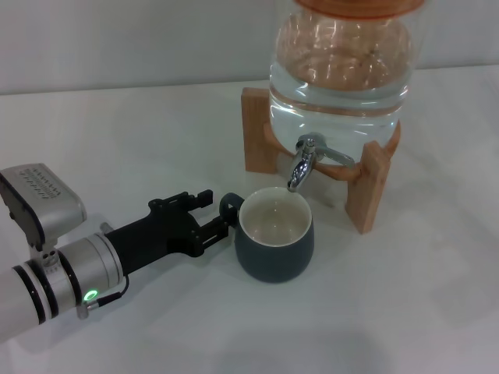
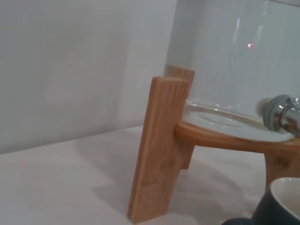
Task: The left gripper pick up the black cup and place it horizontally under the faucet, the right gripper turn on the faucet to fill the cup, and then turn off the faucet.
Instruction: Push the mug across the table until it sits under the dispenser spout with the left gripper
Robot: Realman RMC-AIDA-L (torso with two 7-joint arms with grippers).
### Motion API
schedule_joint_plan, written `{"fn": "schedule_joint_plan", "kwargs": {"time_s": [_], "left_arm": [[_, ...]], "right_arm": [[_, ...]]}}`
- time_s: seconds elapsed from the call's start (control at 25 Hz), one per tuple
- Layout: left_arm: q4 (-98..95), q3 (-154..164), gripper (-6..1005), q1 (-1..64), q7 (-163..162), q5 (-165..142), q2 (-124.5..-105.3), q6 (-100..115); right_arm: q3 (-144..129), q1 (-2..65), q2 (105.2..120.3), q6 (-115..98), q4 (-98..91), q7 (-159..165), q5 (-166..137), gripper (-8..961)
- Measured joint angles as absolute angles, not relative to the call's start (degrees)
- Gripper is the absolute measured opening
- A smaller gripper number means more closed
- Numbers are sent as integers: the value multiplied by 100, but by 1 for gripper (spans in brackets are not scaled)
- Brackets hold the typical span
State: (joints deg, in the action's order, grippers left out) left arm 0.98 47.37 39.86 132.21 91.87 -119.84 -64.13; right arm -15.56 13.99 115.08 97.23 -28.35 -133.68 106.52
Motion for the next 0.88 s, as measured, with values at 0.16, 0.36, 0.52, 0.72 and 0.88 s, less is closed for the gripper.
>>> {"fn": "schedule_joint_plan", "kwargs": {"time_s": [0.16,0.36,0.52,0.72,0.88], "left_arm": [[96,4738,551,4013,13139,9184,-11990,-6286],[105,4736,546,4090,13041,9184,-12011,-6182],[169,4709,541,4194,13023,9193,-12027,-6132],[258,4702,534,4384,12960,9194,-12047,-6067],[380,4700,522,4523,12958,9206,-12055,-5985]], "right_arm": [[-1554,1383,11505,9723,-2845,-13375,10652,810],[-1555,1380,11505,9720,-2858,-13377,10652,810],[-1556,1379,11498,9710,-2864,-13383,10652,810],[-1556,1386,11496,9693,-2865,-13428,10652,810],[-1558,1386,11496,9696,-2865,-13446,10652,810]]}}
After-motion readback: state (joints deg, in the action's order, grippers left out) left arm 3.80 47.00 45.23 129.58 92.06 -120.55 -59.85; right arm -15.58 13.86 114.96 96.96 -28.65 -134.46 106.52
